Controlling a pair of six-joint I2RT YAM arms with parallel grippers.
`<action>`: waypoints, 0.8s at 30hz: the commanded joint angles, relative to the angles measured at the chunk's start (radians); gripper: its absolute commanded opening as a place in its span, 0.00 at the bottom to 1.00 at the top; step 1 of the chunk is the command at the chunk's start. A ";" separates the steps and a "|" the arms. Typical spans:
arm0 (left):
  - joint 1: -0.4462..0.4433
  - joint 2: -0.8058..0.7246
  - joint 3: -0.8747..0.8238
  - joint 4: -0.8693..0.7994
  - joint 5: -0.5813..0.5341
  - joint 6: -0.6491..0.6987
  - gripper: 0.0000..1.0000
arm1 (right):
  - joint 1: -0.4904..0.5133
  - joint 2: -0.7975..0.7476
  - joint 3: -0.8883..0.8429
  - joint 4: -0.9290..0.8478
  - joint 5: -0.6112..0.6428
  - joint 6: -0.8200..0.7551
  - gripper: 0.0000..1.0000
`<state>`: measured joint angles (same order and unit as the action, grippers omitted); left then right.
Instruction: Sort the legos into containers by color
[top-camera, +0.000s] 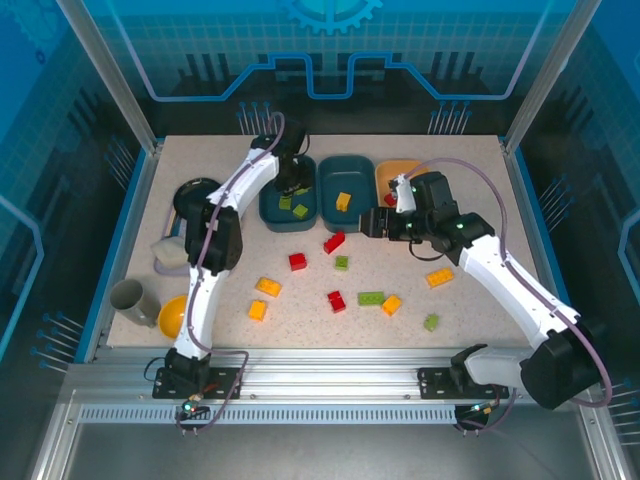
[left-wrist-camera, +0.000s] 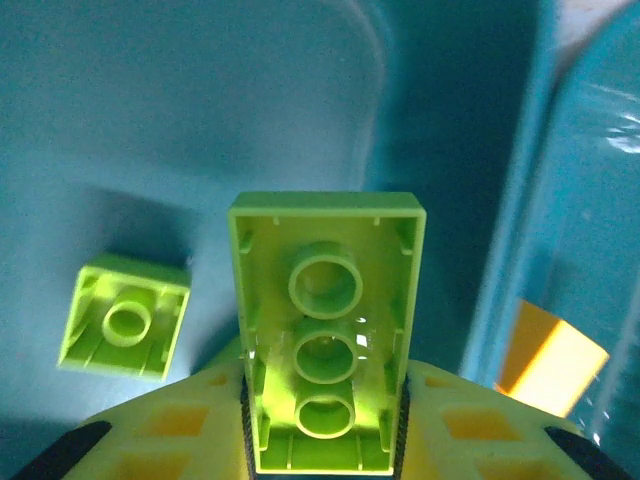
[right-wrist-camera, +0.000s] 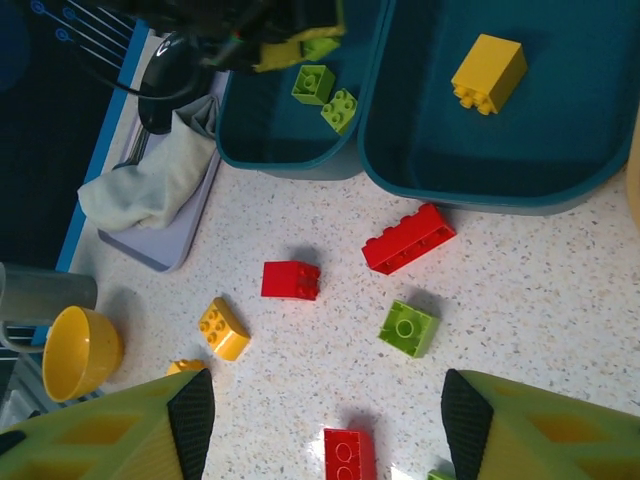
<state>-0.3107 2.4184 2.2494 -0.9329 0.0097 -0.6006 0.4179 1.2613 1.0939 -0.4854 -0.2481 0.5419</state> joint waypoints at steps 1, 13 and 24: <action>0.020 0.058 0.081 -0.035 0.079 0.002 0.37 | -0.010 0.031 0.059 -0.001 -0.031 0.020 0.65; 0.022 -0.096 0.019 -0.007 0.098 0.028 0.66 | -0.013 0.014 0.024 -0.184 0.169 0.007 0.64; -0.077 -0.705 -0.707 0.362 0.239 -0.040 0.75 | -0.191 -0.002 -0.106 -0.385 0.364 0.277 0.65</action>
<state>-0.3534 1.8263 1.7000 -0.6979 0.1677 -0.5964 0.2344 1.2888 1.0065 -0.8391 0.0883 0.7506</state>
